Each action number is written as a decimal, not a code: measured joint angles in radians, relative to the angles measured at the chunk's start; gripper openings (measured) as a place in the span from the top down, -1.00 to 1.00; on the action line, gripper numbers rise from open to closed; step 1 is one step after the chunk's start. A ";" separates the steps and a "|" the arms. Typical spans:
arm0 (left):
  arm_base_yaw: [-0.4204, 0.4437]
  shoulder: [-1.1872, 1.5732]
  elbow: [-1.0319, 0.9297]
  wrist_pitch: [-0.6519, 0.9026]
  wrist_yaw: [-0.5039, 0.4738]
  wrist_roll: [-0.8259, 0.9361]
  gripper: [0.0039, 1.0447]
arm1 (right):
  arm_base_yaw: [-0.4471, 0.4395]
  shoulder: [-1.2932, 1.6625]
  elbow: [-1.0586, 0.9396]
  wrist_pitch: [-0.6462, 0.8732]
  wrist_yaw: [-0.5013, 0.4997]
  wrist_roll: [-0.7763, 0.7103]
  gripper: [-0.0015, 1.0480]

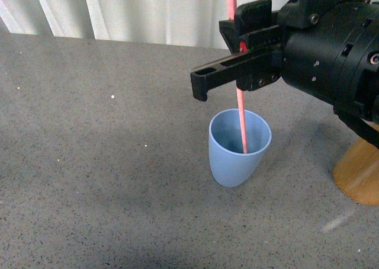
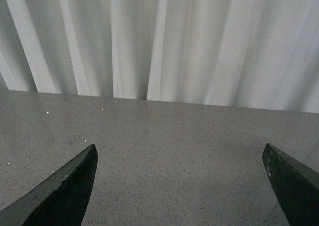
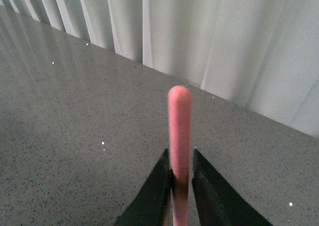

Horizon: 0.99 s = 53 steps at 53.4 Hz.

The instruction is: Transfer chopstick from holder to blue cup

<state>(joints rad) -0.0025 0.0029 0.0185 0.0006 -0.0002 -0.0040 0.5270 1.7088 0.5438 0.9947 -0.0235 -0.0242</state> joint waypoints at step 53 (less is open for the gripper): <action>0.000 0.000 0.000 0.000 0.000 0.000 -0.87 | -0.425 -0.883 -0.255 -0.698 0.233 0.039 -0.81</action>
<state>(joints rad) -0.0025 0.0029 0.0185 0.0006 0.0002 -0.0040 0.1017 0.8261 0.2886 0.2970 0.2092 0.0143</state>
